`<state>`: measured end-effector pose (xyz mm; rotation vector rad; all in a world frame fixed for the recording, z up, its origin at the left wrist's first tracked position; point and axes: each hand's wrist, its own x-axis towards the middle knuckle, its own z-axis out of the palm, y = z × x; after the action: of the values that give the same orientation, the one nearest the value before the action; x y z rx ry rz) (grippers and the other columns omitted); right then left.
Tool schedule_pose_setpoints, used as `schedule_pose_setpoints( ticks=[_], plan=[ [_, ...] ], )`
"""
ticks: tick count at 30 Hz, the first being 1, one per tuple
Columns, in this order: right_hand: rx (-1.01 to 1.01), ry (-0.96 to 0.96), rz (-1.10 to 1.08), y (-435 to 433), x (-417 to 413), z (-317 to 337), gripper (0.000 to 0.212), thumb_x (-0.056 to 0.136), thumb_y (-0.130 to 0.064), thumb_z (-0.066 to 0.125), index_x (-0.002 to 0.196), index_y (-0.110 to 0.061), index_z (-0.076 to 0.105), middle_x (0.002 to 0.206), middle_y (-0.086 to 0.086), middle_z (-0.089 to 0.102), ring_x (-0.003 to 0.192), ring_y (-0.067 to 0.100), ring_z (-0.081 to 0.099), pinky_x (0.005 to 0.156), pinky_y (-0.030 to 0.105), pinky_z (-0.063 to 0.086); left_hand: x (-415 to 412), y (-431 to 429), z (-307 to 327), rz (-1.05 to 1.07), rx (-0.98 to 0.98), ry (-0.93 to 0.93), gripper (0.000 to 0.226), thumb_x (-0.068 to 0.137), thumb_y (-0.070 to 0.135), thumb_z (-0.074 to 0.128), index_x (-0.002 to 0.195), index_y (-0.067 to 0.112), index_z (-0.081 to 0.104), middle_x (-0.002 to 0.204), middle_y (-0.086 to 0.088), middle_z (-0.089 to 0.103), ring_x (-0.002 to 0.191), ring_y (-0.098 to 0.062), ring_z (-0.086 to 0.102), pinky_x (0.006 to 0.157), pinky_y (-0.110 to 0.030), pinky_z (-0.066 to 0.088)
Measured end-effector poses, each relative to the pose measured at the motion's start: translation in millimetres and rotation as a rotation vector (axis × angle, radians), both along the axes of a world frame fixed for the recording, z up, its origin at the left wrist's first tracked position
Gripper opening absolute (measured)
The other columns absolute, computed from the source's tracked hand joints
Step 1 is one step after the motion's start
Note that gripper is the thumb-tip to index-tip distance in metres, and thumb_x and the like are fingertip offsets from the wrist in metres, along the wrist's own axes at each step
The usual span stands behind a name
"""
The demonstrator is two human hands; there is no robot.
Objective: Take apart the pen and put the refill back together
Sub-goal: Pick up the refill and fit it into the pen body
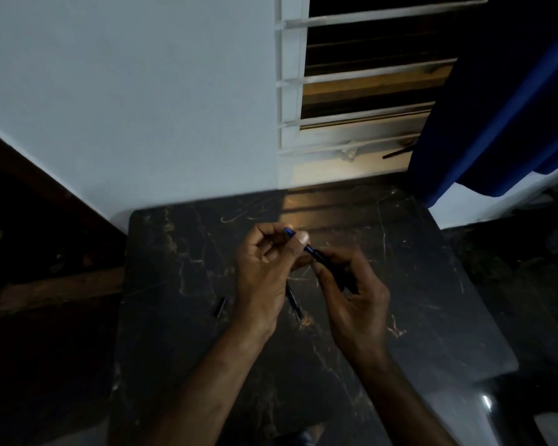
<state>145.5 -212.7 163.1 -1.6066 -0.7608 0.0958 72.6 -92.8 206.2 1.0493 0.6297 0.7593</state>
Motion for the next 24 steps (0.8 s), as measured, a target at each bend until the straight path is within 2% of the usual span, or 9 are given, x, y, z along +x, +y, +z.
schedule_pose_setpoints(
  ticks=[6, 12, 15, 18, 20, 22, 24],
  plan=[
    [-0.066, -0.1, 0.016, -2, -3, -5, 0.021, 0.097, -0.024, 0.076, 0.118, -0.025, 0.074, 0.106, -0.008, 0.077, 0.097, 0.019, 0.077, 0.077, 0.047, 0.065, -7, 0, -8, 0.025, 0.006, 0.062, 0.013, 0.091, 0.001, 0.079, 0.097, 0.009, 0.071, 0.084, -0.003, 0.077, 0.078, -0.019, 0.075, 0.067, -0.031, 0.065],
    [-0.096, -0.131, 0.052, -2, -7, -6, 0.022, 0.098, -0.023, 0.075, 0.12, -0.025, 0.073, 0.108, -0.009, 0.076, 0.099, 0.016, 0.076, 0.08, 0.043, 0.065, -12, -7, -19, 0.074, 0.003, 0.061, 0.016, 0.087, 0.012, 0.085, 0.095, 0.012, 0.071, 0.082, -0.003, 0.077, 0.076, -0.017, 0.074, 0.067, -0.03, 0.064],
    [-0.094, 0.007, 0.046, -7, -11, -10, 0.025, 0.096, -0.016, 0.08, 0.115, -0.03, 0.072, 0.107, -0.013, 0.079, 0.099, 0.009, 0.079, 0.084, 0.035, 0.067, -15, -5, -29, 0.039, 0.049, 0.103, 0.014, 0.09, 0.008, 0.084, 0.093, 0.01, 0.07, 0.078, -0.002, 0.075, 0.07, -0.014, 0.072, 0.063, -0.026, 0.062],
    [-0.108, 0.22, 0.109, -11, -14, -17, 0.02, 0.095, -0.01, 0.081, 0.108, -0.024, 0.075, 0.103, -0.008, 0.082, 0.095, 0.013, 0.081, 0.081, 0.034, 0.067, -21, -4, -43, -0.007, -0.004, 0.151, 0.011, 0.089, 0.008, 0.083, 0.091, 0.009, 0.072, 0.074, -0.001, 0.077, 0.067, -0.013, 0.074, 0.063, -0.026, 0.062],
    [-0.108, 0.35, 0.198, -15, -13, -22, 0.014, 0.098, -0.008, 0.076, 0.105, -0.02, 0.077, 0.096, -0.001, 0.083, 0.085, 0.01, 0.08, 0.073, 0.024, 0.062, -27, -6, -54, -0.026, -0.04, 0.175, 0.009, 0.089, 0.009, 0.084, 0.091, 0.01, 0.075, 0.078, -0.003, 0.079, 0.07, -0.014, 0.076, 0.064, -0.025, 0.062],
    [-0.109, 0.442, 0.263, -19, -13, -26, 0.015, 0.103, -0.007, 0.07, 0.099, -0.02, 0.076, 0.082, 0.001, 0.079, 0.065, 0.002, 0.071, 0.059, 0.013, 0.051, -34, -9, -65, -0.043, -0.062, 0.182, 0.008, 0.089, 0.01, 0.083, 0.093, 0.013, 0.078, 0.087, -0.005, 0.081, 0.077, -0.014, 0.078, 0.067, -0.024, 0.062],
    [-0.125, 0.582, 0.312, -23, -14, -31, 0.02, 0.108, -0.009, 0.062, 0.092, -0.015, 0.073, 0.07, 0.0, 0.07, 0.048, -0.001, 0.055, 0.047, 0.015, 0.041, -39, -12, -74, -0.088, -0.086, 0.177, 0.011, 0.088, 0.012, 0.082, 0.098, 0.015, 0.079, 0.094, -0.008, 0.084, 0.084, -0.014, 0.08, 0.07, -0.022, 0.061]
  ],
)
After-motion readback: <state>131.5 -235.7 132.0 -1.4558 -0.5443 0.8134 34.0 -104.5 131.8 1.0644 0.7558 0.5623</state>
